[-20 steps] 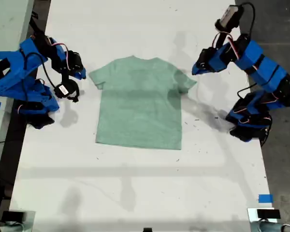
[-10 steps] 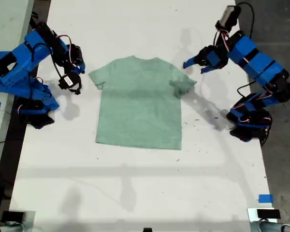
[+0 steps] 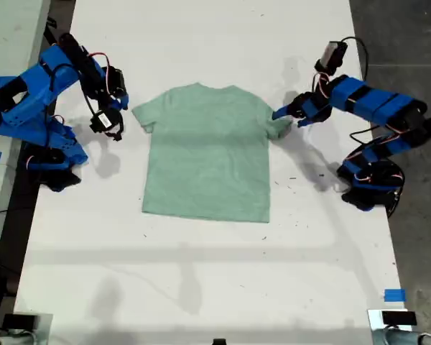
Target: Fold tshirt
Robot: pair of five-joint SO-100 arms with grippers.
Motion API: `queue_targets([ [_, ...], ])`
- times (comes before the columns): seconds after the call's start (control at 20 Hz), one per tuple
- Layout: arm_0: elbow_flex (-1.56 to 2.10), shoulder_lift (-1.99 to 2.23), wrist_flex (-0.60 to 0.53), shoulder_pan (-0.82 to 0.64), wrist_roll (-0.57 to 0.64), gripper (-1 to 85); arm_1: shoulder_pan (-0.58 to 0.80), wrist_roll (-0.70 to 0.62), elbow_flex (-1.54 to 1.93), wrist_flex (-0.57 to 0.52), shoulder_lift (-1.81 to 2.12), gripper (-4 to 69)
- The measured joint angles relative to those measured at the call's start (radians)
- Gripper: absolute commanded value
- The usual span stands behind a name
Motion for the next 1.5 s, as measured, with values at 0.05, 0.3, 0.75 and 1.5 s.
queue_targets([
  [0.05, 0.0, 0.0, -0.005, 0.0, 0.0, 0.1, 0.006, 0.0, 0.0, -0.025, -0.029, 30.5],
  [0.3, 0.0, -0.012, -0.006, 0.002, 0.0, 0.1, 0.025, -0.005, -0.028, -0.051, -0.138, 27.0],
  [0.75, 0.0, -0.012, -0.012, 0.003, 0.0, 0.1, 0.018, 0.046, -0.336, 0.037, -0.388, -0.9],
  [1.5, 0.0, 0.037, -0.012, 0.003, 0.0, 0.1, -0.249, 0.172, -0.822, 0.259, -0.324, -0.9],
])
